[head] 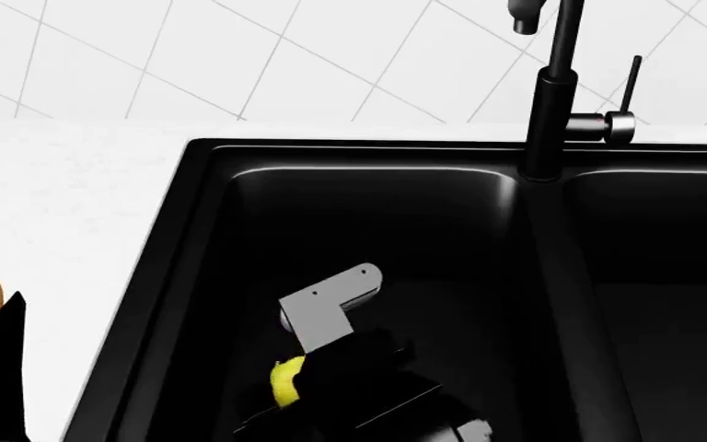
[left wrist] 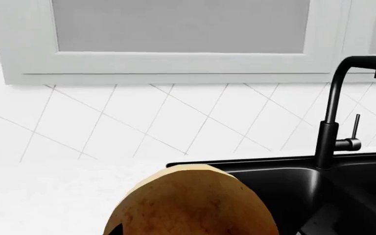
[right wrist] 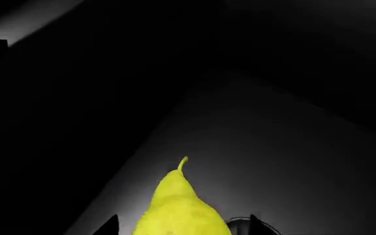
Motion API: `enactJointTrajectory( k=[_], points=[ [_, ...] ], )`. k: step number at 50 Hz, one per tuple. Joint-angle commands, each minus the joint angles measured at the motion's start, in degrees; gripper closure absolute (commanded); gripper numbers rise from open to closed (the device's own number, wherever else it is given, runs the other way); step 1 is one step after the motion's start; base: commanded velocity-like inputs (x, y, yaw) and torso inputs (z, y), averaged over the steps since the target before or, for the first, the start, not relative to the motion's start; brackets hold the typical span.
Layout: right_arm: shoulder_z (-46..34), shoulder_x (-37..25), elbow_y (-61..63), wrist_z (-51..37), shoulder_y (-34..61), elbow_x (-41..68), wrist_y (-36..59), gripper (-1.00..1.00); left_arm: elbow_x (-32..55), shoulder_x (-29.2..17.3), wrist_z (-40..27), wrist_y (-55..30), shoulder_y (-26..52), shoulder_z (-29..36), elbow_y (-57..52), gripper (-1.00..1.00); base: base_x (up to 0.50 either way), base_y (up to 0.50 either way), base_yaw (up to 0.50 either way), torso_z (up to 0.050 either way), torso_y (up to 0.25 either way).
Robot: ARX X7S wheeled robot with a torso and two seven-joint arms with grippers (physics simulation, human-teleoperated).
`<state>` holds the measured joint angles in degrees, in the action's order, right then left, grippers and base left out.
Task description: There is a mixed pile of frozen fruits and vegetables on the counter. Locate all the frozen vegetables and place the items in a bowl on the counter. Take all the frozen fruits and defrost them in a running sink.
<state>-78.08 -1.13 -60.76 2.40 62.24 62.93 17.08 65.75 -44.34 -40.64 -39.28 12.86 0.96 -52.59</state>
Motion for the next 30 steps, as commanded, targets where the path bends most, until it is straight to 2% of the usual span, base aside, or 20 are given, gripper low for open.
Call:
enactJointTrajectory(
  k=[1, 3, 10, 19, 25, 30],
  points=[
    [-8.00, 1.10, -3.22, -1.14, 2.63, 5.29, -4.79, -1.00, 1.49, -0.56, -0.76, 1.27, -0.39, -0.79, -0.36, 1.00, 0.00, 0.00, 0.00, 0.000, 0.000],
    [-7.23, -0.92, 0.79, -2.66, 3.12, 6.05, -4.72, -1.00, 1.08, -0.26, -0.69, 1.12, -0.15, -0.26, -0.15, 1.00, 0.00, 0.00, 0.00, 0.000, 0.000],
    [-4.37, -14.99, 28.24, -16.57, 4.27, 9.04, -3.58, -1.00, 0.06, 0.90, -1.09, 0.22, 1.47, 1.84, 0.30, 1.00, 0.00, 0.00, 0.00, 0.000, 0.000],
    [-1.14, -29.36, 54.25, -30.37, 3.45, 10.40, -5.84, -1.00, -2.10, 0.72, 0.42, 1.76, -1.55, 1.46, -0.25, 1.00, 0.00, 0.00, 0.00, 0.000, 0.000],
    [1.48, -38.41, 67.48, -38.74, 0.76, 9.85, -10.23, -1.00, -1.83, 0.57, 0.30, 1.68, -1.23, 1.54, -0.03, 1.00, 0.00, 0.00, 0.00, 0.000, 0.000],
    [3.17, -48.39, 80.38, -45.40, -5.67, 8.44, -17.08, -1.00, 0.26, -0.40, -0.63, 1.40, -0.59, 0.75, -0.36, 1.00, 0.00, 0.00, 0.00, 0.002, 0.000]
  ],
)
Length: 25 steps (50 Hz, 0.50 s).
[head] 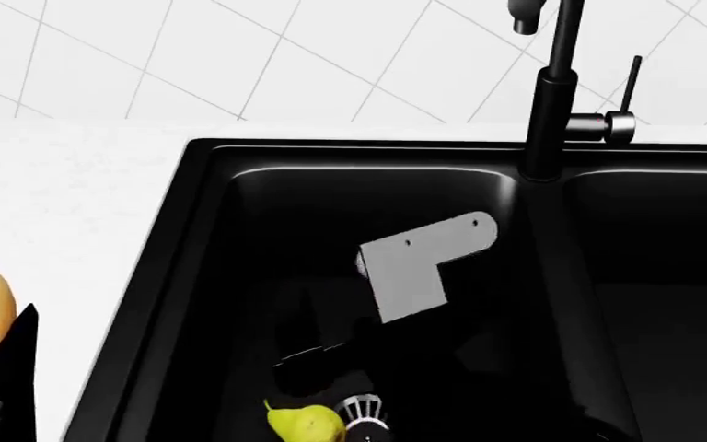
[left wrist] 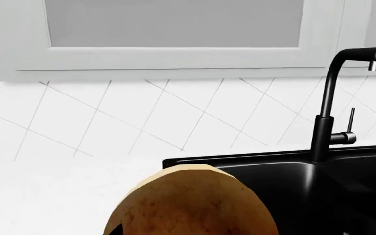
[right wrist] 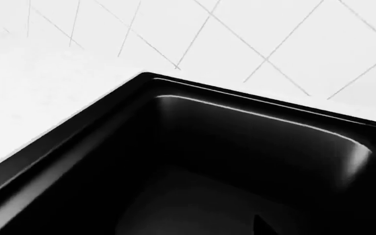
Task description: There is a mixed pile of frozen fruits and vegetables on the counter. Locate all the frozen vegetables and place the items in a bowl on the counter. Take all the frozen fruits and defrost them in a running sink.
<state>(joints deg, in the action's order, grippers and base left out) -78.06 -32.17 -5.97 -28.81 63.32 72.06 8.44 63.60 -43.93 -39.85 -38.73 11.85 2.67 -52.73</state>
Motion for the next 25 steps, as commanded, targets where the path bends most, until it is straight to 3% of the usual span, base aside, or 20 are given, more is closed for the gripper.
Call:
enactJointTrajectory(
  k=[1, 4, 12, 17, 21, 25],
  points=[
    [3.14, -19.51, 28.30, -16.05, -8.08, -2.02, -9.59, -1.00, 2.20, -0.71, -1.33, 0.84, 0.42, -0.78, -0.10, 1.00, 0.00, 0.00, 0.00, 0.000, 0.000],
    [3.35, -25.47, 36.69, -20.31, -11.74, -5.36, -13.33, -1.00, 1.71, -0.24, -1.42, 0.49, 0.96, 0.09, 0.13, 1.00, 0.00, 0.00, 0.00, 0.000, 0.000],
    [3.88, -36.99, 45.28, -28.43, -15.64, -7.95, -17.29, -1.00, -0.27, 1.14, 0.36, 0.89, 0.89, 1.78, 2.47, 1.00, 0.00, 0.00, 0.00, 0.000, 0.001],
    [4.72, -41.27, 48.91, -31.68, -14.64, -8.31, -15.84, -1.00, -1.87, 2.26, 1.81, 1.61, 0.71, 2.90, 3.79, 1.00, 0.00, 0.00, 0.00, 0.000, 0.000],
    [5.67, -45.46, 52.11, -33.29, -13.96, -8.26, -16.19, -1.00, 1.69, 2.89, 1.11, -0.18, 5.87, 3.75, 5.32, 1.00, 0.00, 0.00, 0.00, 0.000, 0.000],
    [6.20, -50.93, 54.69, -34.17, -13.85, -7.57, -16.91, -1.00, 0.60, 6.24, 1.89, -3.84, 12.30, 9.59, 7.71, 1.00, 0.00, 0.00, 0.00, 0.000, 0.000]
  ],
)
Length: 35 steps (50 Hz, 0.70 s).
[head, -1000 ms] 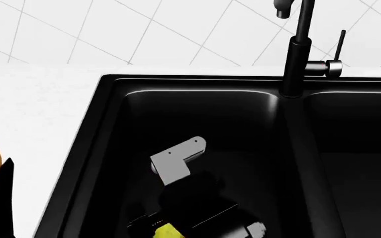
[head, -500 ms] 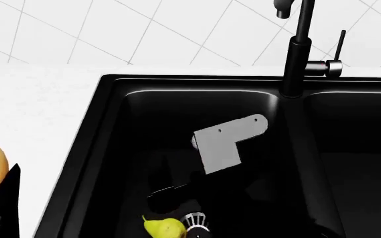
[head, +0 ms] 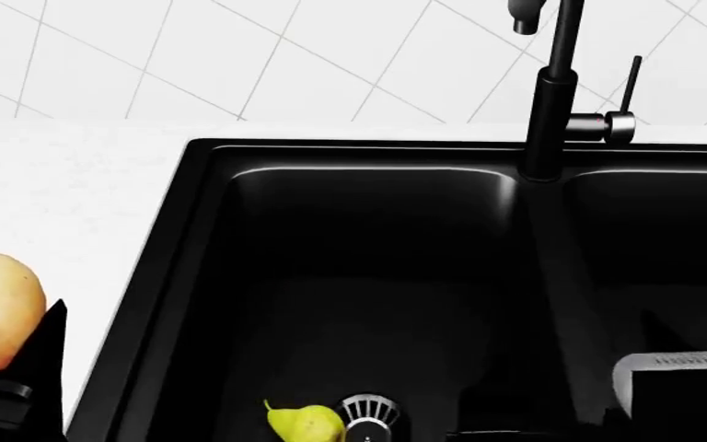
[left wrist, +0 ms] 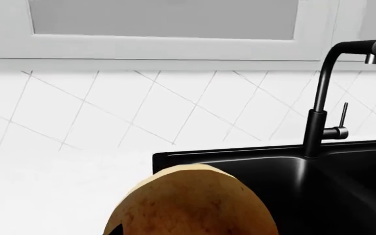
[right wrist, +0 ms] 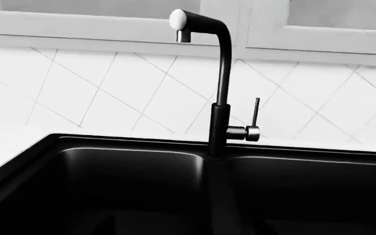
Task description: There is a mixed pile of frozen fruits and vegetables on the counter. Locate all the frozen vegetables and place the items in a bowl on the counter. Take all the frozen fruits and defrost them in a running sink.
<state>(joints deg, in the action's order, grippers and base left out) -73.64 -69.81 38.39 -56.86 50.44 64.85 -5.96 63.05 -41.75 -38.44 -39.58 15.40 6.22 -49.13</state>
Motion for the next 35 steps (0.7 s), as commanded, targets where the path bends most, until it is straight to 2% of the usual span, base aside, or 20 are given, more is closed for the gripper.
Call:
enactJointTrajectory(
  k=[1, 4, 5, 8, 11, 17, 26, 35],
  points=[
    [1.77, -14.46, 10.85, -6.31, -0.73, 0.42, -0.59, -1.00, 1.57, 5.07, 0.94, -3.83, 10.28, 7.33, 5.01, 1.00, 0.00, 0.00, 0.00, 0.000, 0.000],
    [1.36, -16.69, 11.29, -5.86, -1.51, -0.01, -2.80, -1.00, 4.64, 8.89, 2.09, -6.00, 16.19, 9.72, 10.35, 1.00, 0.00, 0.00, 0.00, 0.000, 0.000],
    [1.44, -17.57, 11.71, -5.44, -1.50, 0.20, -3.66, -1.00, 0.94, 10.20, 3.88, -6.45, 18.10, 12.66, 12.82, 1.00, 0.00, 0.00, 0.00, 0.000, 0.000],
    [1.42, -18.93, 12.02, -4.46, -1.63, 0.35, -5.08, -1.00, -0.14, 12.95, 5.11, -8.79, 23.52, 15.83, 17.09, 1.00, 0.00, 0.00, 0.00, 0.000, 0.000],
    [0.19, -18.49, 9.90, -2.23, -3.05, 0.43, -8.75, -1.00, -1.18, 16.44, 9.06, -9.22, 27.05, 18.64, 24.29, 1.00, 0.00, 0.00, 0.00, 0.000, 0.000],
    [0.01, -18.99, 9.22, -1.12, -3.45, -0.14, -11.24, -1.00, -9.20, 21.92, 15.17, -9.35, 35.16, 26.56, 36.77, 1.00, 0.00, 0.00, 0.00, 0.000, 0.000],
    [-0.35, -20.06, 10.87, -1.92, -4.01, -1.34, -12.40, -1.00, -15.90, 28.90, 23.50, -4.39, 38.90, 33.01, 54.78, 1.00, 0.00, 0.00, 0.00, 0.000, 0.001],
    [-0.37, -18.25, 9.34, -0.72, -4.16, -1.13, -11.90, -1.00, -20.67, 36.26, 31.13, -1.44, 45.29, 38.76, 71.05, 1.00, 0.00, 0.00, 0.00, 0.001, 0.000]
  ],
)
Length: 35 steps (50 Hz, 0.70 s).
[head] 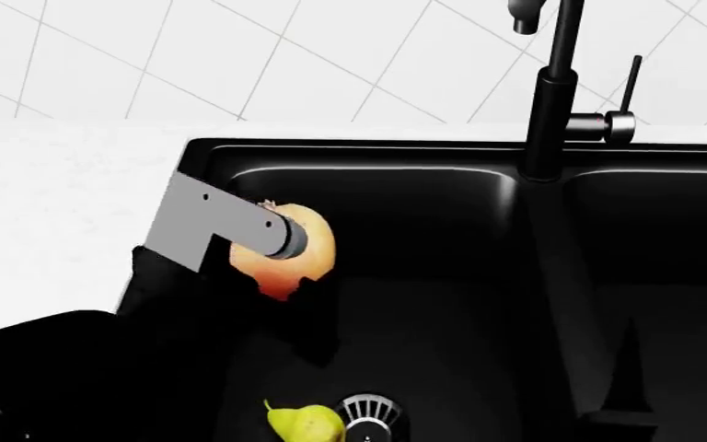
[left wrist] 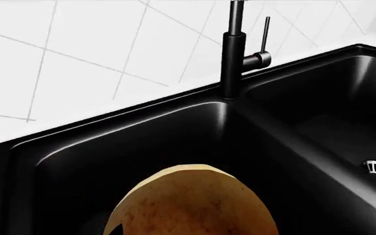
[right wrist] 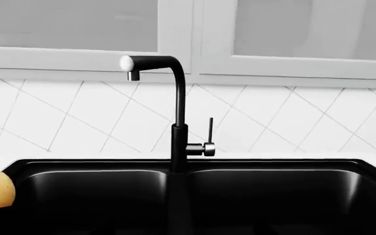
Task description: There is a mixed pile of frozen fruits and vegetables on the counter. Locate all the frozen vegetables and place the items in a bowl on the counter. Take all the frozen fruits and defrost them in a running sink.
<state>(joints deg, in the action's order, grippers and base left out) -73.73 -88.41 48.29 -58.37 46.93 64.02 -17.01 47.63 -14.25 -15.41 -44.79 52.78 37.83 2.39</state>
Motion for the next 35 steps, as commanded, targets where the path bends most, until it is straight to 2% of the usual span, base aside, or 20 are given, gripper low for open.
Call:
enactJointTrajectory(
  k=[1, 6, 8, 14, 18, 23, 26, 35],
  points=[
    [-0.37, 0.50, -0.69, 0.92, -0.77, -0.28, -1.05, -1.00, -5.89, 10.21, 9.29, 4.60, 8.81, 7.85, 22.23, 1.00, 0.00, 0.00, 0.00, 0.000, 0.000],
    [-0.61, 0.57, -1.31, 1.22, -1.14, -0.33, -1.77, -1.00, -7.71, 13.79, 12.00, 7.33, 10.16, 11.29, 29.69, 1.00, 0.00, 0.00, 0.00, 0.000, 0.002],
    [-0.64, 0.87, -1.12, 1.07, -1.19, -0.53, -1.38, -1.00, -5.16, 14.19, 11.57, 9.93, 11.09, 14.80, 32.78, 1.00, 0.00, 0.00, 0.00, 0.000, 0.000],
    [-0.69, 0.56, -0.91, 0.76, -1.36, -1.17, -1.61, -1.00, 18.46, 14.23, 8.07, 24.16, 18.29, 40.78, 43.41, 1.00, 0.00, 0.00, 0.00, 0.000, 0.000],
    [-0.67, 0.82, -0.76, 0.84, -1.40, -1.30, -1.60, -1.00, 26.56, 14.24, 8.93, 26.85, 20.23, 49.29, 43.91, 1.00, 0.00, 0.00, 0.00, 0.000, 0.000],
    [-0.93, 0.57, -0.88, 1.08, -1.78, -1.36, -2.47, -1.00, 27.61, 14.24, 8.76, 27.25, 18.70, 51.42, 42.86, 1.00, 0.00, 0.00, 0.00, 0.000, 0.002],
    [-0.83, 2.29, -1.29, 0.97, -1.56, -1.57, -0.69, -1.00, 27.07, 14.24, 8.72, 27.20, 17.27, 51.31, 43.48, 1.00, 0.00, 0.00, 0.00, 0.000, 0.000],
    [-0.99, 1.08, -1.60, 1.64, -2.01, -1.47, -2.38, -1.00, 26.51, 14.25, 9.78, 26.99, 15.30, 51.08, 45.58, 1.00, 0.00, 0.00, 0.00, 0.000, 0.000]
  ],
)
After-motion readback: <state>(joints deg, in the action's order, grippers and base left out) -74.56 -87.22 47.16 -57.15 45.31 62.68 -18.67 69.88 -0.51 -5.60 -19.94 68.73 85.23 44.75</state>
